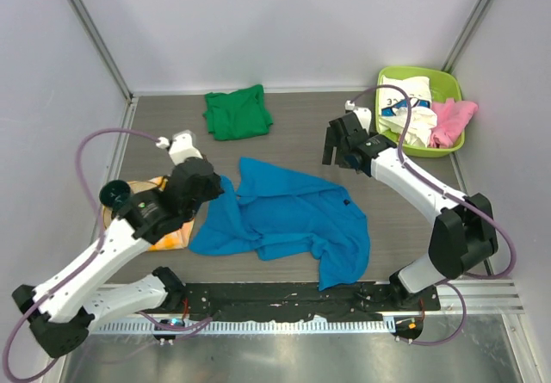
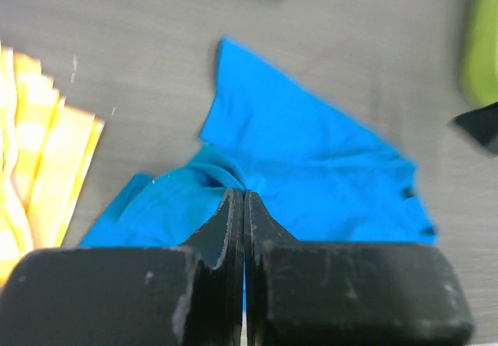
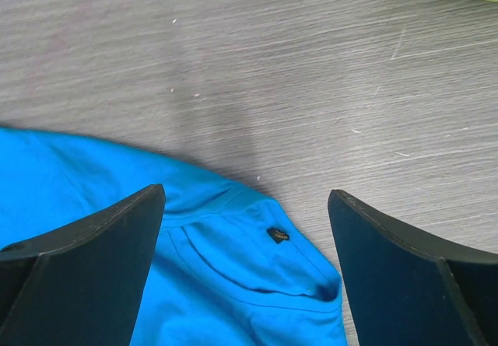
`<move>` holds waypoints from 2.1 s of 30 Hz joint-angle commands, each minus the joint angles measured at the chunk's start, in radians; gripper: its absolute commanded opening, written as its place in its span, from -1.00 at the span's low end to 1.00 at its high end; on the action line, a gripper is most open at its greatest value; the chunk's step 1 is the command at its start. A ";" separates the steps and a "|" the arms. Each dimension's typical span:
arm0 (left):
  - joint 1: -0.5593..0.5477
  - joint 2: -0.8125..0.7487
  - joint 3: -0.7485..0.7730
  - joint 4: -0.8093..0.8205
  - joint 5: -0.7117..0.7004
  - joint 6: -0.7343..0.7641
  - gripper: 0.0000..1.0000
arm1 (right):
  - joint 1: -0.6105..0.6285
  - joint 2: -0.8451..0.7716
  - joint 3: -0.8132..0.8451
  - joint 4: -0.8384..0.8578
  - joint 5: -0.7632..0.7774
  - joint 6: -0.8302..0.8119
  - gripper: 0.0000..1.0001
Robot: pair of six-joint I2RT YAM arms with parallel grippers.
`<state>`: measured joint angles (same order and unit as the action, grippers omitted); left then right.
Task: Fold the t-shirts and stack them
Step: Flatten the tshirt out
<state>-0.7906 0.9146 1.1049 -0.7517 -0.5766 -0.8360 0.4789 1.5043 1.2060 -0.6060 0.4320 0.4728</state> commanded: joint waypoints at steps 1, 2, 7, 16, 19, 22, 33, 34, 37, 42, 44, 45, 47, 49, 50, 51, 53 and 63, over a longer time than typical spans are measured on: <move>0.007 0.085 -0.173 0.032 0.076 -0.067 -1.00 | 0.042 0.031 0.041 0.041 -0.051 -0.032 0.84; 0.005 0.095 -0.204 0.060 0.095 -0.096 -1.00 | 0.053 0.036 0.040 0.048 -0.068 -0.045 0.84; 0.005 0.101 -0.336 0.137 0.103 -0.158 -1.00 | 0.188 0.097 0.061 0.068 -0.133 -0.079 0.83; 0.005 0.072 -0.349 0.071 0.035 -0.150 -1.00 | 0.424 0.226 0.160 0.074 -0.156 -0.184 0.79; 0.005 0.046 -0.396 0.060 0.032 -0.176 -1.00 | 0.477 0.313 0.242 0.061 -0.138 -0.213 0.78; 0.005 0.007 -0.450 0.040 0.024 -0.222 -1.00 | 0.497 0.390 0.320 0.057 -0.114 -0.235 0.76; 0.005 -0.170 -0.622 -0.031 0.004 -0.373 -0.99 | 0.504 0.635 0.550 0.066 -0.085 -0.250 0.64; 0.007 -0.174 -0.628 -0.035 0.003 -0.380 -1.00 | 0.504 0.657 0.564 0.066 -0.085 -0.252 0.61; 0.005 -0.187 -0.645 -0.047 0.000 -0.390 -0.99 | 0.504 0.704 0.619 0.061 -0.088 -0.261 0.53; 0.007 -0.191 -0.654 -0.035 0.000 -0.391 -0.99 | 0.512 0.764 0.707 0.029 -0.085 -0.272 0.44; 0.005 -0.180 -0.652 -0.029 -0.003 -0.388 -1.00 | 0.518 0.780 0.716 0.028 -0.076 -0.278 0.39; 0.005 -0.178 -0.652 -0.025 -0.005 -0.385 -0.99 | 0.520 0.783 0.725 0.028 -0.070 -0.278 0.38; 0.007 -0.166 -0.652 -0.017 -0.005 -0.379 -1.00 | 0.526 0.792 0.736 0.022 -0.049 -0.281 0.35; 0.007 -0.160 -0.654 -0.011 -0.005 -0.379 -1.00 | 0.532 0.800 0.760 0.000 -0.023 -0.290 0.32; 0.005 -0.157 -0.654 -0.009 -0.003 -0.377 -0.99 | 0.541 0.800 0.771 -0.006 -0.006 -0.293 0.31; 0.005 -0.157 -0.655 -0.006 -0.003 -0.377 -1.00 | 0.547 0.798 0.782 -0.011 0.000 -0.296 0.32; 0.007 -0.160 -0.656 -0.003 -0.005 -0.376 -1.00 | 0.558 0.792 0.790 -0.020 0.007 -0.299 0.30; 0.005 -0.172 -0.662 -0.001 -0.006 -0.376 -0.99 | 0.592 0.816 0.793 -0.046 0.033 -0.293 0.17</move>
<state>-0.7895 0.7521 0.4477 -0.7746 -0.5419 -1.2011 1.0653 2.3123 1.9663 -0.6430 0.4259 0.1879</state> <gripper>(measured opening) 0.011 0.601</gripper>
